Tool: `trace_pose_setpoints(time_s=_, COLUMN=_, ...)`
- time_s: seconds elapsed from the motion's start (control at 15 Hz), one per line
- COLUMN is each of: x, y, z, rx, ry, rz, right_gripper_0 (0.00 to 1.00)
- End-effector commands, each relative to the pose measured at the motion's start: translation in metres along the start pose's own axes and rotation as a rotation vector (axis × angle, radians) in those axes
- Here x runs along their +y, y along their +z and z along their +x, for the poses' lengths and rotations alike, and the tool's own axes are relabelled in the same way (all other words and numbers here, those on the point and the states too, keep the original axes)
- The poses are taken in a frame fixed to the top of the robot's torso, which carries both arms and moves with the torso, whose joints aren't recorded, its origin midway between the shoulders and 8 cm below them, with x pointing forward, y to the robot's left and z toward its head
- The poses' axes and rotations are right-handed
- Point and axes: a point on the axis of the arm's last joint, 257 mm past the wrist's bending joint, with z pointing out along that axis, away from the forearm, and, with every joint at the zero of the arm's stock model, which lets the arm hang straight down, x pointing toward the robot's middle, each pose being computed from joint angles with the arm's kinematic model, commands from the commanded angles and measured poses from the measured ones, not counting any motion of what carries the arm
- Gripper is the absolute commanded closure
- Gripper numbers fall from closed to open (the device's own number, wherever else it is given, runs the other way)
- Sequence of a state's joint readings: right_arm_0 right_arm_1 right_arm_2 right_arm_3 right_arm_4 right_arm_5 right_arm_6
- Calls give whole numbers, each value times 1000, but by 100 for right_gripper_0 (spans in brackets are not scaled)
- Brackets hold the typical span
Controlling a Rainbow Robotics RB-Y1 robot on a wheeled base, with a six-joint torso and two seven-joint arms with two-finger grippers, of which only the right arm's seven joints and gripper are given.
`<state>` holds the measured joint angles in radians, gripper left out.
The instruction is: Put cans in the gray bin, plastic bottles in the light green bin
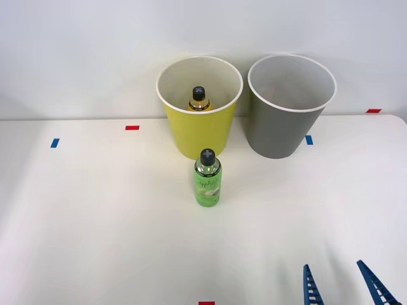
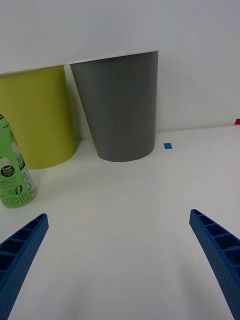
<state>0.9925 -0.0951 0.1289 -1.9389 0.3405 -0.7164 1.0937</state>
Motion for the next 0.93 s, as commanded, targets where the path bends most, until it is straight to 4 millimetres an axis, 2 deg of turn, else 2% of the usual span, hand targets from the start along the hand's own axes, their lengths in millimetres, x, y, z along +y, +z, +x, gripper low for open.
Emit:
trace_pose_setpoints(time_s=0.07, x=0, y=0, z=0, rx=0, ry=0, rz=0, right_gripper_0=1)
trace_pose_setpoints(time_s=0.93, x=0, y=0, z=0, rx=0, ry=0, rz=0, right_gripper_0=2)
